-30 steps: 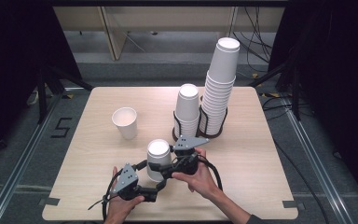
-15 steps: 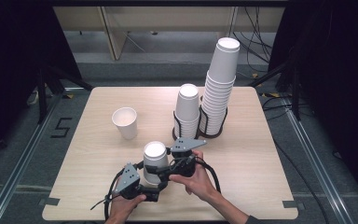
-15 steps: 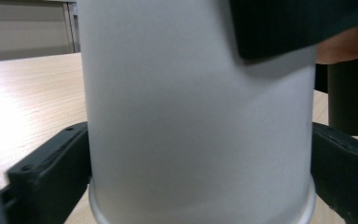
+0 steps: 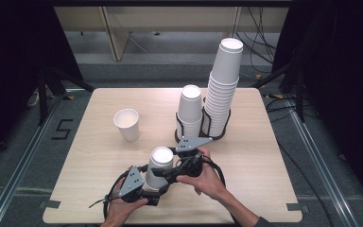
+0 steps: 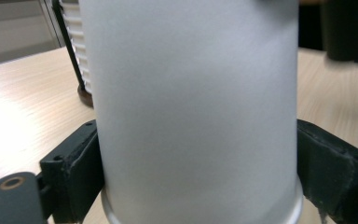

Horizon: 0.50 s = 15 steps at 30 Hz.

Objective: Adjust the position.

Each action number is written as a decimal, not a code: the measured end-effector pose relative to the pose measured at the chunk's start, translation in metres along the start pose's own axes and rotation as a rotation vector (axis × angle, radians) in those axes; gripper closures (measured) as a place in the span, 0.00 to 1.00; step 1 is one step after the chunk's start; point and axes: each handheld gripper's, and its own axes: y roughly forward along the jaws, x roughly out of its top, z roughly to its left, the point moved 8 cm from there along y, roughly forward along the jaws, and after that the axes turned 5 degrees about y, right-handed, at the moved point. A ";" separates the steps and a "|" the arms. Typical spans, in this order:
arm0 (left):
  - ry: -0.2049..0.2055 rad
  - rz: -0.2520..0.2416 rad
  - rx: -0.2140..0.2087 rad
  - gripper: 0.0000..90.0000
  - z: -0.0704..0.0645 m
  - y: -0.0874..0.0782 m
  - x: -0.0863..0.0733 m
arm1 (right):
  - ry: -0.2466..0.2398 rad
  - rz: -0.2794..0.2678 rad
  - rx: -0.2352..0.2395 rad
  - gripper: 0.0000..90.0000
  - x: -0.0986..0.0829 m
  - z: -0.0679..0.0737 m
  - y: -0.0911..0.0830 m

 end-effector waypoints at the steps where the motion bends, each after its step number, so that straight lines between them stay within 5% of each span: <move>1: 0.003 -0.006 -0.015 0.12 -0.001 0.001 0.000 | -0.007 0.025 -0.006 0.18 0.000 -0.001 -0.003; 8: 0.111 0.069 -0.037 0.13 -0.008 0.000 -0.003 | -0.003 0.100 0.024 0.19 -0.004 0.000 -0.011; 11: 0.124 0.076 -0.059 0.13 -0.011 0.001 -0.003 | -0.018 0.114 0.026 0.25 -0.006 0.000 -0.010; 12: 0.112 0.069 -0.066 0.12 -0.011 0.001 -0.003 | 0.005 0.110 0.056 0.26 -0.006 0.002 -0.009; 15: 0.094 0.041 -0.072 0.08 -0.010 0.000 -0.002 | 0.030 0.118 0.043 0.28 -0.006 0.000 -0.011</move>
